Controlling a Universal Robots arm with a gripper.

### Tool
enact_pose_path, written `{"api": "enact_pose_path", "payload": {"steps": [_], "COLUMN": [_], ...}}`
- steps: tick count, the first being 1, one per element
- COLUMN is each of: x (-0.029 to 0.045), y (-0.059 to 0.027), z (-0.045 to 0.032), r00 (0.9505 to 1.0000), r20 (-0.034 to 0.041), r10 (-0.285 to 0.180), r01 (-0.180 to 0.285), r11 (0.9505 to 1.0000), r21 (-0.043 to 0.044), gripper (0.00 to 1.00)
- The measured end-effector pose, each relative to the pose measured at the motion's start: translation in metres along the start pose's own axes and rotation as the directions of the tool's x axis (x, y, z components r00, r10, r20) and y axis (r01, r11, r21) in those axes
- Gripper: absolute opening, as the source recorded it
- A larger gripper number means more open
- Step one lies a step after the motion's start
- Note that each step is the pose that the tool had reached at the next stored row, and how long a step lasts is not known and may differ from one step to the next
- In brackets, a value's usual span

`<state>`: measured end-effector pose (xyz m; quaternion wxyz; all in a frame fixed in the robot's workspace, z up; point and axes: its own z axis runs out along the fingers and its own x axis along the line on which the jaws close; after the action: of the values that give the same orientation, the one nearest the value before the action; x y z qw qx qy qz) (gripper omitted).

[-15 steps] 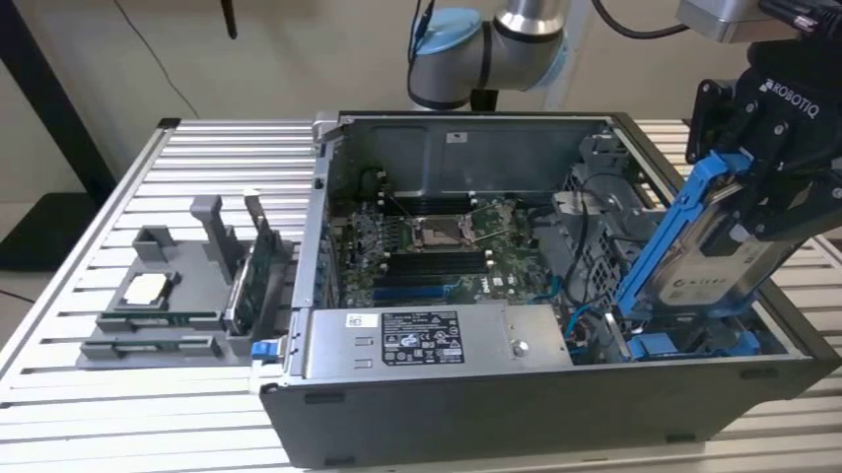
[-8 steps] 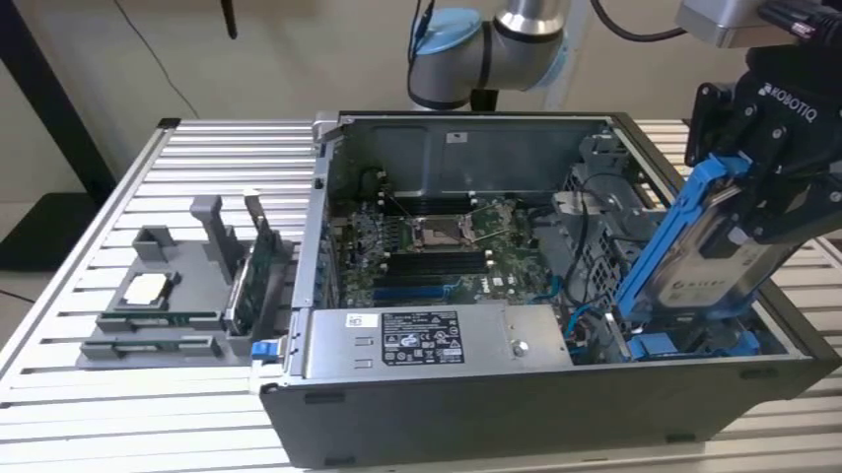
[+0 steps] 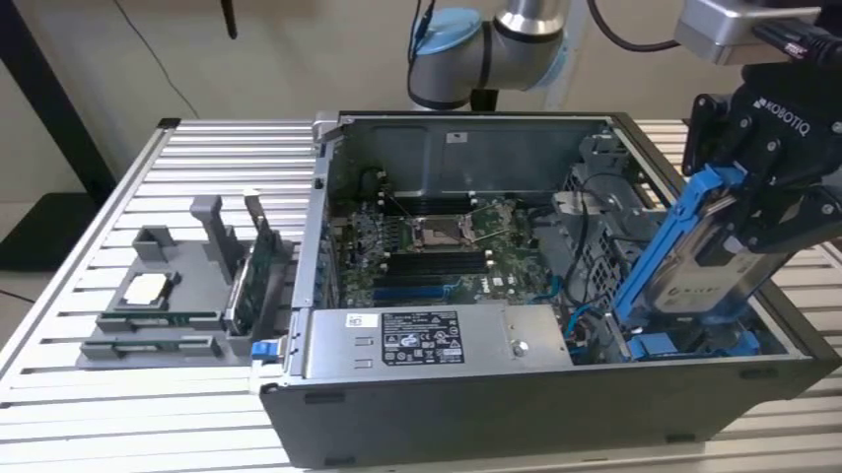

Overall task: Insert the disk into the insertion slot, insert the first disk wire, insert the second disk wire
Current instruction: 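Insert the disk into the insertion slot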

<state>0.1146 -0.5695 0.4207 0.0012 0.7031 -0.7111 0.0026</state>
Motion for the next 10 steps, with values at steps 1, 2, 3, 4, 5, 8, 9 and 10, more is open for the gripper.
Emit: {"api": "enact_pose_path", "payload": {"steps": [1, 2, 3, 4, 5, 8, 9, 10], "x": [0.0000, 0.0000, -0.0001, -0.0001, -0.0001, -0.0001, -0.0001, -0.0001], "y": [-0.0010, -0.0019, -0.0025, -0.0031, -0.0038, -0.0043, -0.0043, -0.0044], "z": [0.0005, 0.0012, 0.0019, 0.0027, 0.0034, 0.0060, 0.0070, 0.0079], "r00": [1.0000, 1.0000, 1.0000, 1.0000, 1.0000, 1.0000, 1.0000, 1.0000], "r20": [0.0002, 0.0007, 0.0009, 0.0010, 0.0010, 0.0010, 0.0009, 0.0010], "r10": [0.000, 0.000, 0.000, 0.000, 0.000, 0.000, 0.000, 0.000], "r01": [0.000, 0.000, 0.000, 0.000, 0.000, 0.000, 0.000, 0.000], "r11": [1.0000, 1.0000, 1.0000, 1.0000, 1.0000, 1.0000, 1.0000, 1.0000], "r21": [-0.0005, -0.0009, -0.0011, -0.0012, -0.0012, -0.0013, -0.0013, -0.0013], "gripper": [0.33, 0.33, 0.33, 0.33, 0.33, 0.33, 0.33, 0.33]}}
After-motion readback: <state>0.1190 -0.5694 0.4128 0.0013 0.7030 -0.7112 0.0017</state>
